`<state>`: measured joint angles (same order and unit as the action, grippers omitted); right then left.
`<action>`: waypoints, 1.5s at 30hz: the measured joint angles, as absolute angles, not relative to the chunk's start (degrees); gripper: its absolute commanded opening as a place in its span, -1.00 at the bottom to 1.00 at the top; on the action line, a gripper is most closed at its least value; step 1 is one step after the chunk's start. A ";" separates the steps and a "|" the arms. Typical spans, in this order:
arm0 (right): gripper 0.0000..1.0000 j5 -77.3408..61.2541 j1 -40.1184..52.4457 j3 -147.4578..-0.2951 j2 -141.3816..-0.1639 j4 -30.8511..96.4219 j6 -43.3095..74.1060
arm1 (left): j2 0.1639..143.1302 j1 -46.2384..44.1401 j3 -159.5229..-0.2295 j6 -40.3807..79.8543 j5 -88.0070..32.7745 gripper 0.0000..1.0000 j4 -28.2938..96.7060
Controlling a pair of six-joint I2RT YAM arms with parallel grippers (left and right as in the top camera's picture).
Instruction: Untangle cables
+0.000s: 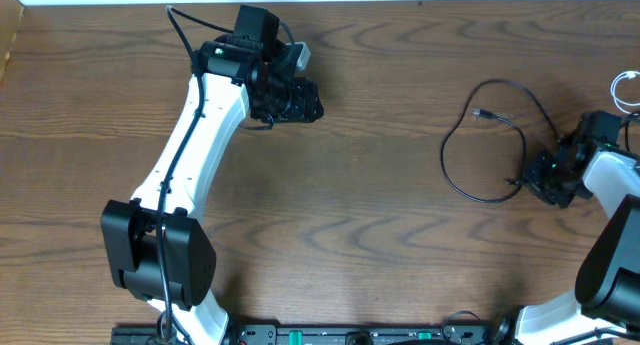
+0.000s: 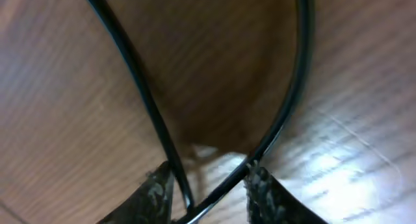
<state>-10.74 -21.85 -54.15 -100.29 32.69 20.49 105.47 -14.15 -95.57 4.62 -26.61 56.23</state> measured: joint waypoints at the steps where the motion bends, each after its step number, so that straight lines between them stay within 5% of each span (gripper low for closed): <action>1: -0.46 -11.05 -21.85 -54.17 -100.55 32.16 20.69 | 105.47 -14.15 -95.57 4.62 -26.59 0.11 56.18; 7: -0.98 -12.21 -21.87 -54.35 -101.32 30.94 21.58 | 105.47 -14.15 -95.57 4.62 -26.59 0.11 56.16; 18: -0.98 -17.28 -21.85 -56.58 -100.62 31.97 21.96 | 105.47 -14.15 -95.57 4.62 -26.59 0.11 56.18; 25: -0.98 -19.79 -23.57 -72.38 -88.60 33.98 22.04 | 105.47 -14.15 -95.57 4.62 -26.59 0.11 56.23; 33: -0.98 -17.04 -35.97 -88.29 -78.22 38.39 23.77 | 105.47 -14.15 -95.57 4.62 -26.59 0.11 56.21; 45: -0.97 -14.17 -47.48 -88.33 -81.17 36.99 24.16 | 105.47 -14.15 -95.57 4.62 -26.59 0.11 56.14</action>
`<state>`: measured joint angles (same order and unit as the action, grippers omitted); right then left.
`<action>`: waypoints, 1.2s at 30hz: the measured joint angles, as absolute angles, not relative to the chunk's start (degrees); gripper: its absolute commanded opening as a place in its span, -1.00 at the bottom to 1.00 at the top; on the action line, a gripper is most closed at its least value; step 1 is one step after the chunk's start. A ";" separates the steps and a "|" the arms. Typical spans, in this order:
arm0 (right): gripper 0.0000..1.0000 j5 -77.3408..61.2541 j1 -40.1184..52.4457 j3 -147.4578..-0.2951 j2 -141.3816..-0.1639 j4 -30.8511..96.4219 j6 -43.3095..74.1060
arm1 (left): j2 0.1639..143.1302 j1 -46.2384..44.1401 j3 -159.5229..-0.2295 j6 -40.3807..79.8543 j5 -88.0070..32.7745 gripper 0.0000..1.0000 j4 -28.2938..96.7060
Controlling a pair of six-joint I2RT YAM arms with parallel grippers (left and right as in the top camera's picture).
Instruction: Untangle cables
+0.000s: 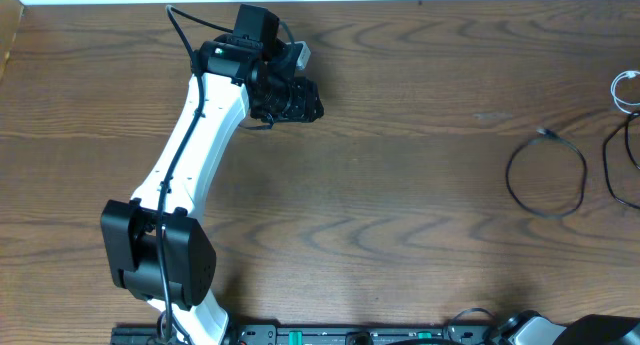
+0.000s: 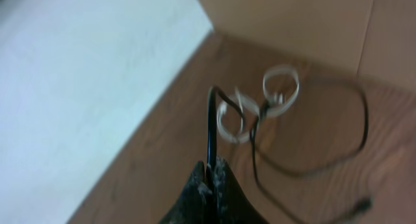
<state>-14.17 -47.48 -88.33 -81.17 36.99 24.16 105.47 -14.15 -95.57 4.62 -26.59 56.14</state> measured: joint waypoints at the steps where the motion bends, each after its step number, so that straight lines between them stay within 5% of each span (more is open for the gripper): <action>1: -0.97 -14.22 -47.99 -88.40 -81.17 35.29 24.53 | 105.47 -14.15 -95.57 4.62 -26.59 0.11 56.12; 10: -0.97 -17.54 -51.33 -102.50 -82.94 30.35 24.49 | 105.47 -14.15 -95.57 4.62 -26.59 0.11 55.53; 22: -0.98 -19.84 -51.31 -138.17 -99.35 43.99 20.95 | 105.47 -14.15 -95.57 4.62 -26.59 0.11 54.94; 27: -0.39 -21.39 -50.48 -138.61 -105.60 58.06 18.11 | 105.47 -14.15 -95.57 4.62 -26.59 0.11 53.93; 36: -0.11 -21.80 -45.58 -138.21 -109.54 84.03 11.64 | 105.47 -14.15 -95.57 4.62 -26.59 0.11 53.93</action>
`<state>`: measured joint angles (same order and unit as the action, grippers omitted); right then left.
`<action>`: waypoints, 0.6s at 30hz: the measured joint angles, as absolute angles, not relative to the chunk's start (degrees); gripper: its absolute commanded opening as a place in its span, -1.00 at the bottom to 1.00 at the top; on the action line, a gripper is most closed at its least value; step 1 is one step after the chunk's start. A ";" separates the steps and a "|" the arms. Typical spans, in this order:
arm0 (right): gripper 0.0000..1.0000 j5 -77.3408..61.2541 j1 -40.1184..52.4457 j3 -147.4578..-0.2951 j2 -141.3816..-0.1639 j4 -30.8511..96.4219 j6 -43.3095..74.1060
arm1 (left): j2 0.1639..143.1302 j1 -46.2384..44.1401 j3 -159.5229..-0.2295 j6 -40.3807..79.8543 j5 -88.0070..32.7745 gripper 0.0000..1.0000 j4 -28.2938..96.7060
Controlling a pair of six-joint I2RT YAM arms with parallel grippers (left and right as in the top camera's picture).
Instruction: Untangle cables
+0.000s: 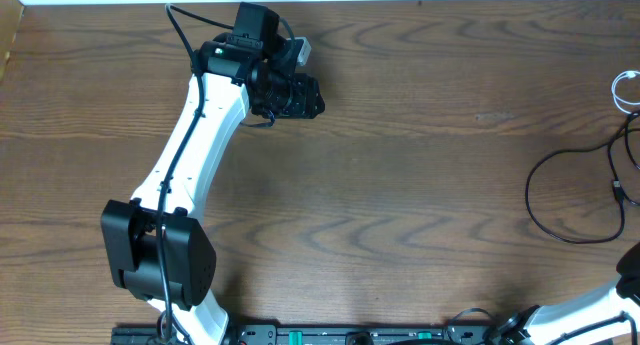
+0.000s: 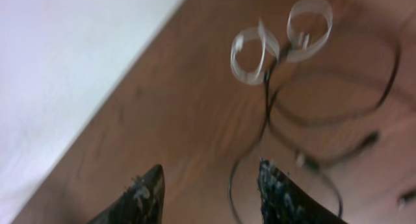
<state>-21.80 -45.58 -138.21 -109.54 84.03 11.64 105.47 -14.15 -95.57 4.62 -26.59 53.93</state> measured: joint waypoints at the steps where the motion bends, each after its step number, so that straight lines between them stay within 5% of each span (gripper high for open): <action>1: -0.10 -21.82 -45.06 -138.21 -109.89 85.73 11.14 | 105.47 -14.15 -95.57 4.62 -26.59 0.11 53.93; 9: -0.10 -18.61 -39.75 -132.77 -116.60 89.34 8.84 | 105.47 -14.15 -95.57 4.62 -26.59 0.11 53.95; 18: -0.21 -14.66 -36.16 -111.39 -120.68 75.02 11.40 | 105.47 -14.15 -95.57 4.62 -26.57 0.11 53.95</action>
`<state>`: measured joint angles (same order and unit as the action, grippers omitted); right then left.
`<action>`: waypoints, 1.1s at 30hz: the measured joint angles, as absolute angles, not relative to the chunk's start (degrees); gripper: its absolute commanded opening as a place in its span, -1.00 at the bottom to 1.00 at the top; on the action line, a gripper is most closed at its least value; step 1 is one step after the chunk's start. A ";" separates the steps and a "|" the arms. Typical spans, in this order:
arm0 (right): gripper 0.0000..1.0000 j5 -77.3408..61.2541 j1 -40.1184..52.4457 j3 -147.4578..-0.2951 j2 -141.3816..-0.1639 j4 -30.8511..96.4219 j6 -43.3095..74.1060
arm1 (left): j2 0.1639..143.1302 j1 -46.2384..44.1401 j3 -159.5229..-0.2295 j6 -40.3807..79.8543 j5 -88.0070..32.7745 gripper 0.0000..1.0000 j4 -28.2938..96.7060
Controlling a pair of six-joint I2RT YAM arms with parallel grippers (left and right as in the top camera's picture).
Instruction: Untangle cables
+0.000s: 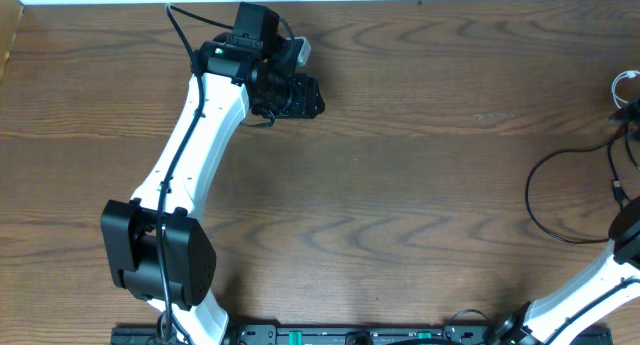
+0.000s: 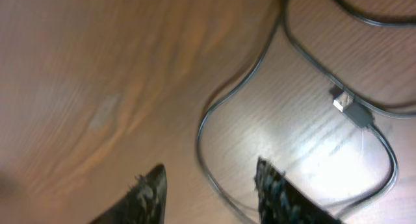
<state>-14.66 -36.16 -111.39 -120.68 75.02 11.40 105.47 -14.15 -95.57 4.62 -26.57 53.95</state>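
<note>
A thin black cable (image 1: 560, 200) lies in a loose loop at the table's right edge. In the right wrist view its strand (image 2: 203, 136) curves down between my fingers, and its small plug (image 2: 348, 104) lies to the right. My right gripper (image 2: 209, 177) is open low over this loop, holding nothing. A white cable (image 1: 625, 85) sits at the far right edge, behind the black one. My left gripper (image 1: 300, 97) rests at the back left of the table; its jaws cannot be made out.
The wooden table (image 1: 400, 185) spans the view. My left arm (image 1: 190, 155) stretches from the front left to the back. My right arm (image 1: 628, 235) enters at the right edge beside the black loop.
My right gripper, still open, was high with the white loops and black cable far below; now it is low over the black loop beside the plug. The cables and left arm have not moved.
First my right gripper stood around two crossing black strands right of the table's middle. Then it was shut on the cable and lifted, and the loop lay farther right. Later it was open and the cable lay at the right edge, where it remains.
</note>
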 measured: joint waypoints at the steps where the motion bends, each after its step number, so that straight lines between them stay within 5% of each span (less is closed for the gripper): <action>1: -0.21 -14.04 -36.12 -109.01 -120.68 72.82 12.01 | 105.47 -14.15 -95.57 4.62 -26.59 0.11 53.93; 20: -0.21 -11.11 -32.97 -84.42 -120.55 46.24 17.61 | 105.47 -14.15 -95.57 4.62 -26.59 0.11 53.98; 29: -0.40 -10.85 -32.97 -83.81 -120.49 43.92 17.89 | 105.47 -14.15 -95.57 4.62 -26.59 0.12 54.00; 33: -0.16 -10.94 -32.95 -83.79 -120.49 42.72 18.61 | 105.47 -14.15 -95.57 4.62 -26.59 0.11 54.02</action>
